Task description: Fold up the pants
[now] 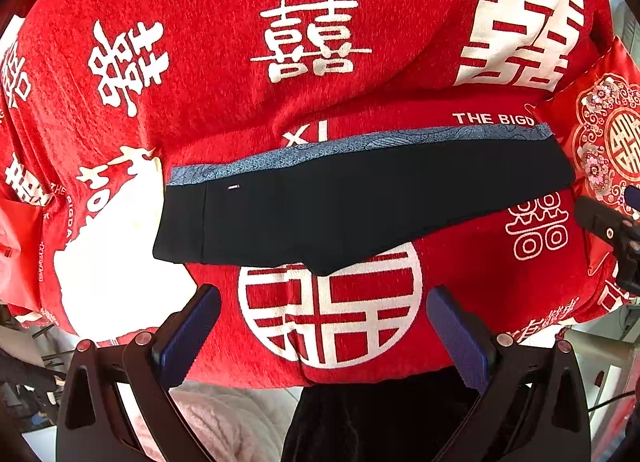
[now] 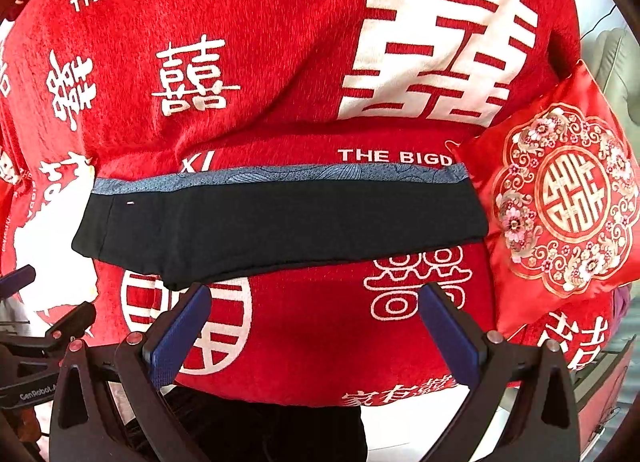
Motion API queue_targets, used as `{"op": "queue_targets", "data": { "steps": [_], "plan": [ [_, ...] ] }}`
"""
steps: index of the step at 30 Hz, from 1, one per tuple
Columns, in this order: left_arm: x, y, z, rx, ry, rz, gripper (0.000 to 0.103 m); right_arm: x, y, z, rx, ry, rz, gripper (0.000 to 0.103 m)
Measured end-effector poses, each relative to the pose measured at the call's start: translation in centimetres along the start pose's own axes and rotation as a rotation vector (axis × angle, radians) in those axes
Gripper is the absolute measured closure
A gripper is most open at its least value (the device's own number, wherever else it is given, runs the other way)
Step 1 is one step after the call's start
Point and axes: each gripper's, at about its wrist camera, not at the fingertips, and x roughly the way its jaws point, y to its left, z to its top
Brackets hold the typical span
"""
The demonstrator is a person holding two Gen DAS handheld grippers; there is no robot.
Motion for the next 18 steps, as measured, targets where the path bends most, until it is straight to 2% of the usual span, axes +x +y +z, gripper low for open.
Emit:
{"op": "queue_targets", "data": {
  "steps": [9, 13, 18],
  "plan": [
    [-1.0, -0.8, -0.3, -0.002, -0.007, -0.007, 0.000, -0.7, 0.3, 0.4, -0.024, -0.023, -0.026, 0.000],
    [-1.4, -0.8, -0.3, -0.011, -0.014, -0.007, 0.000, -1.0, 0.6, 0.4, -0.055, -0.031, -0.066, 0.000],
    [-1.8, -0.6, -0.2, -0.019, -0.022, -0.004, 0.000, -1.1, 0.8, 0.4, -0.068, -0.031, -0.063, 0.000]
  ]
}}
